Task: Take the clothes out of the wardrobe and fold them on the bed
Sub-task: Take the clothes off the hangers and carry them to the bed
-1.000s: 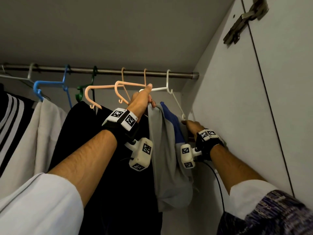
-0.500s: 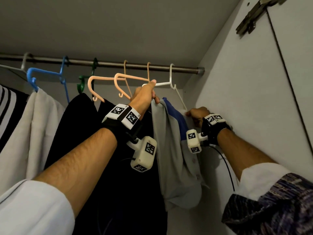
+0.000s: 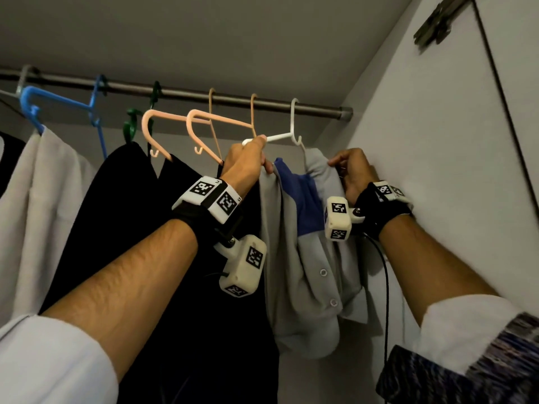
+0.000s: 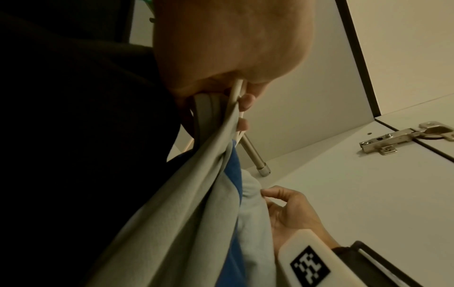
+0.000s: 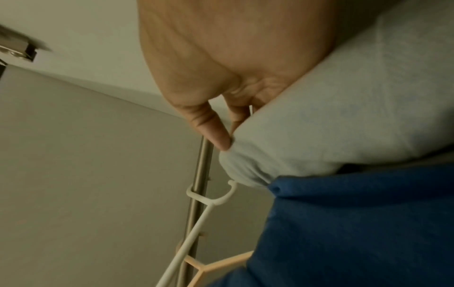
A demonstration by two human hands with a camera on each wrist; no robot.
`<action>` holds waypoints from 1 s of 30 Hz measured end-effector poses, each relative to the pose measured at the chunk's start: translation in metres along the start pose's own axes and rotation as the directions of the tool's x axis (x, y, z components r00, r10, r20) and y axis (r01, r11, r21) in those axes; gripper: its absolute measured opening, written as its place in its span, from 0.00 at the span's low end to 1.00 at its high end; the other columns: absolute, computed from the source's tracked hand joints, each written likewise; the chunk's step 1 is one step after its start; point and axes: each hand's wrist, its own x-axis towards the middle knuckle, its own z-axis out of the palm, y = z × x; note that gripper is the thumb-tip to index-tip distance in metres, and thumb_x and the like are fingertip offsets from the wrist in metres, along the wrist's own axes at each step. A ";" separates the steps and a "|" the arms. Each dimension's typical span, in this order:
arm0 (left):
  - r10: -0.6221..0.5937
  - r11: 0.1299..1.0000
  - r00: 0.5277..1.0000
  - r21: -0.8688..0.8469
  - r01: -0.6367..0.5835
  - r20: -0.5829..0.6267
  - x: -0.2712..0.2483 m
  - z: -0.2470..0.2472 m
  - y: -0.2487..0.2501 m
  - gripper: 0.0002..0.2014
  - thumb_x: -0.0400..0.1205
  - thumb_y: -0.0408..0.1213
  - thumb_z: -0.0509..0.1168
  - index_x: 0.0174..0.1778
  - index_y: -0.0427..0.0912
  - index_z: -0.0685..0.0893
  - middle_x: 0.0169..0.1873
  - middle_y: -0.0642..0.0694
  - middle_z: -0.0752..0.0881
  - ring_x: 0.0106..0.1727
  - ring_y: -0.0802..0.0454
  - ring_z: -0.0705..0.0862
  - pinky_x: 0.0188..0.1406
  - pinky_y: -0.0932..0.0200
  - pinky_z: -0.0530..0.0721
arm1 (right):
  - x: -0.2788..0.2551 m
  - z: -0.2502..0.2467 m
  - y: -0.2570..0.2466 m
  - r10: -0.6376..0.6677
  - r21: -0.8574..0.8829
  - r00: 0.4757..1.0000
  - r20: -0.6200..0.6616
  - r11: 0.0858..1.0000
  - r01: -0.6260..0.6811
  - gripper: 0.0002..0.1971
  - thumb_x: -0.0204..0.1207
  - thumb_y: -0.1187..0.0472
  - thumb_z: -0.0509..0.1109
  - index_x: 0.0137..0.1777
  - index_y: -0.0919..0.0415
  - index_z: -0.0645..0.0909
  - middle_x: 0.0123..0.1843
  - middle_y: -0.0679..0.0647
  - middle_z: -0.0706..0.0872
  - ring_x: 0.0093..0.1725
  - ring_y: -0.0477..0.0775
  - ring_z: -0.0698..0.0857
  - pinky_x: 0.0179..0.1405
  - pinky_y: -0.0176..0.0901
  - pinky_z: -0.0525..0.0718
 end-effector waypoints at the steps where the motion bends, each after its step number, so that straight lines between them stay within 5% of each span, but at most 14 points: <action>1: 0.009 1.000 1.000 0.004 -0.009 0.002 0.000 0.000 0.001 0.26 0.86 0.50 0.61 0.22 0.45 0.75 0.16 0.49 0.81 0.39 0.43 0.86 0.67 0.37 0.82 | 0.001 0.000 0.000 -0.007 0.012 1.000 0.003 1.000 0.007 0.14 0.67 0.63 0.65 0.20 0.56 0.78 0.22 0.52 0.81 0.39 0.59 0.79 0.53 0.51 0.78; 5: 0.017 0.998 1.000 0.052 -0.018 0.014 0.001 -0.004 0.000 0.28 0.87 0.51 0.60 0.19 0.47 0.76 0.16 0.51 0.80 0.42 0.42 0.87 0.68 0.38 0.82 | -0.002 0.002 0.006 0.008 -0.098 0.996 0.093 0.995 0.001 0.08 0.67 0.59 0.66 0.26 0.55 0.78 0.26 0.52 0.83 0.39 0.56 0.80 0.46 0.47 0.78; 8: 0.028 0.991 0.999 0.128 -0.031 0.024 0.000 -0.006 -0.003 0.34 0.87 0.54 0.58 0.12 0.47 0.79 0.18 0.52 0.83 0.45 0.41 0.88 0.69 0.41 0.81 | 0.002 0.002 0.008 -0.049 -0.239 0.996 0.077 0.969 0.066 0.08 0.75 0.51 0.69 0.40 0.55 0.83 0.44 0.56 0.90 0.47 0.57 0.87 0.49 0.48 0.82; 12: 0.015 0.998 0.998 0.057 -0.018 0.053 -0.001 -0.005 -0.003 0.30 0.89 0.49 0.59 0.18 0.48 0.77 0.16 0.52 0.80 0.40 0.45 0.86 0.70 0.39 0.81 | 0.007 0.009 0.018 -0.075 -0.512 0.996 0.055 0.854 0.093 0.27 0.69 0.40 0.77 0.60 0.60 0.86 0.57 0.60 0.90 0.56 0.62 0.89 0.55 0.53 0.88; 14: 0.030 0.996 0.998 0.081 -0.035 0.051 0.000 -0.005 -0.004 0.34 0.89 0.50 0.58 0.13 0.47 0.77 0.16 0.52 0.80 0.39 0.46 0.86 0.70 0.41 0.81 | 0.009 0.016 0.024 -0.107 -0.593 0.993 0.056 0.796 0.120 0.22 0.73 0.44 0.79 0.56 0.62 0.87 0.52 0.58 0.91 0.53 0.61 0.89 0.45 0.49 0.86; 16: 0.025 0.994 0.998 0.106 -0.031 0.052 0.001 -0.007 -0.005 0.36 0.88 0.51 0.58 0.09 0.48 0.78 0.16 0.52 0.80 0.40 0.45 0.86 0.70 0.41 0.81 | 0.011 0.018 0.022 -0.164 -0.643 0.985 0.044 0.750 0.154 0.11 0.74 0.51 0.78 0.45 0.60 0.89 0.43 0.57 0.94 0.48 0.58 0.91 0.47 0.53 0.89; 19: 0.016 0.997 0.998 0.069 -0.020 0.062 0.003 -0.010 -0.005 0.35 0.88 0.51 0.58 0.09 0.49 0.78 0.16 0.52 0.80 0.42 0.43 0.86 0.70 0.38 0.81 | 0.012 0.019 0.012 -0.244 -0.588 0.970 0.009 0.783 0.202 0.12 0.76 0.57 0.75 0.53 0.65 0.89 0.58 0.62 0.92 0.48 0.54 0.85 0.56 0.51 0.88; 22: 0.031 0.998 0.998 0.053 -0.034 0.060 0.003 -0.008 -0.004 0.32 0.85 0.53 0.59 0.13 0.47 0.77 0.17 0.51 0.81 0.41 0.42 0.86 0.68 0.37 0.82 | 0.006 0.016 -0.004 -0.348 -0.565 0.936 -0.063 0.785 0.254 0.16 0.84 0.59 0.71 0.60 0.73 0.87 0.63 0.65 0.90 0.54 0.59 0.85 0.38 0.42 0.78; 24: 0.048 0.991 0.998 0.120 -0.053 0.042 -0.001 -0.008 -0.006 0.32 0.86 0.53 0.58 0.14 0.46 0.77 0.18 0.51 0.82 0.41 0.43 0.87 0.67 0.40 0.82 | 0.002 0.011 -0.015 -0.356 -0.572 0.930 -0.089 0.783 0.245 0.21 0.89 0.56 0.64 0.69 0.73 0.83 0.70 0.67 0.86 0.66 0.62 0.85 0.55 0.43 0.78; 26: 0.076 0.980 0.997 0.182 -0.080 0.032 -0.003 -0.009 -0.009 0.34 0.87 0.53 0.57 0.12 0.49 0.79 0.19 0.52 0.84 0.42 0.44 0.87 0.67 0.43 0.81 | -0.004 0.005 -0.023 -0.327 -0.541 0.941 -0.086 0.808 0.232 0.24 0.84 0.51 0.68 0.69 0.69 0.85 0.69 0.66 0.87 0.68 0.65 0.85 0.69 0.48 0.80; 30: 0.042 0.991 0.999 0.130 -0.041 0.001 -0.004 -0.012 -0.006 0.31 0.88 0.51 0.58 0.16 0.46 0.77 0.18 0.51 0.83 0.38 0.47 0.87 0.67 0.44 0.82 | -0.005 0.011 -0.017 -0.245 -0.572 0.969 -0.039 0.801 0.180 0.24 0.56 0.43 0.75 0.47 0.59 0.89 0.44 0.56 0.90 0.48 0.63 0.88 0.55 0.54 0.88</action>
